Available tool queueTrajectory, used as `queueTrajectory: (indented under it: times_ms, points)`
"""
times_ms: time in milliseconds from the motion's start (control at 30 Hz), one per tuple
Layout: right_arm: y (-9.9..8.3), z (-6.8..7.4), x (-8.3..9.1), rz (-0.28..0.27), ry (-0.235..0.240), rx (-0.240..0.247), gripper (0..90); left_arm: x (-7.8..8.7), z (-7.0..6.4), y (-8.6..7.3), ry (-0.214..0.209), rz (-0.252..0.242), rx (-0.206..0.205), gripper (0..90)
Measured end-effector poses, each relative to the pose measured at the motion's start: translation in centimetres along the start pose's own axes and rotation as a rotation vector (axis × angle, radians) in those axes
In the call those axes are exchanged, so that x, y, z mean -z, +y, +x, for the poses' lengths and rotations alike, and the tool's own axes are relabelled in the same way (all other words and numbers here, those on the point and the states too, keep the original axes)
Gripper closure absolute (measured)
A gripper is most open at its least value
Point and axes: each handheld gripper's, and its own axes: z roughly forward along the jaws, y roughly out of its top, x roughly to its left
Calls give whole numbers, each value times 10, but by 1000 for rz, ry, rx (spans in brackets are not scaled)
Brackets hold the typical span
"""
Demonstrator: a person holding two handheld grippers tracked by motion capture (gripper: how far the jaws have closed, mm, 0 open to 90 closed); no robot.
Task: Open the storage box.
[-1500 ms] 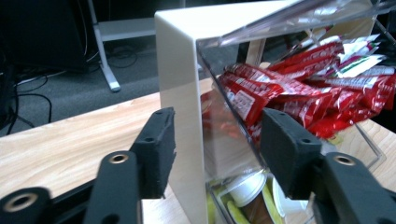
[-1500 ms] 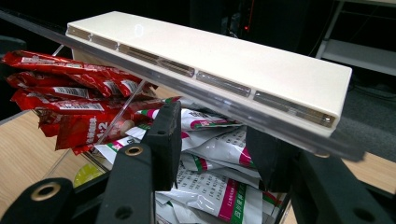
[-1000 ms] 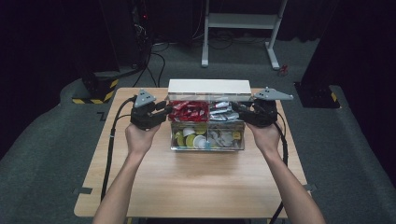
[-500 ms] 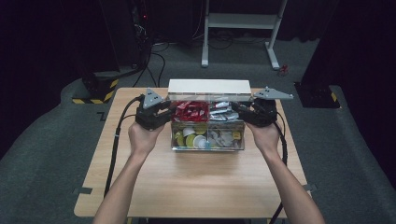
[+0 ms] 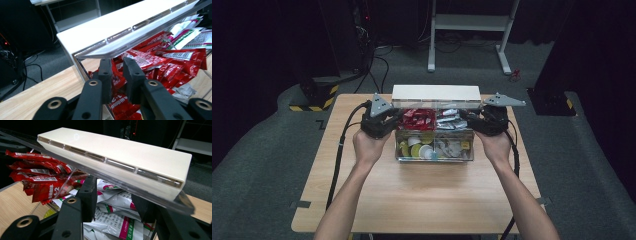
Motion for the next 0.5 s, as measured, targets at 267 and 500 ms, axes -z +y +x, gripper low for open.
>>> queueTrajectory:
  times_ms: [267, 500]
  points:
    - [0, 0, 0, -3, -1, -2, 560, 1, 1, 0, -7, 8, -5, 833]
    - [0, 0, 0, -2, -1, -2, 560, -2, 2, -2, -5, 22, 7, 742]
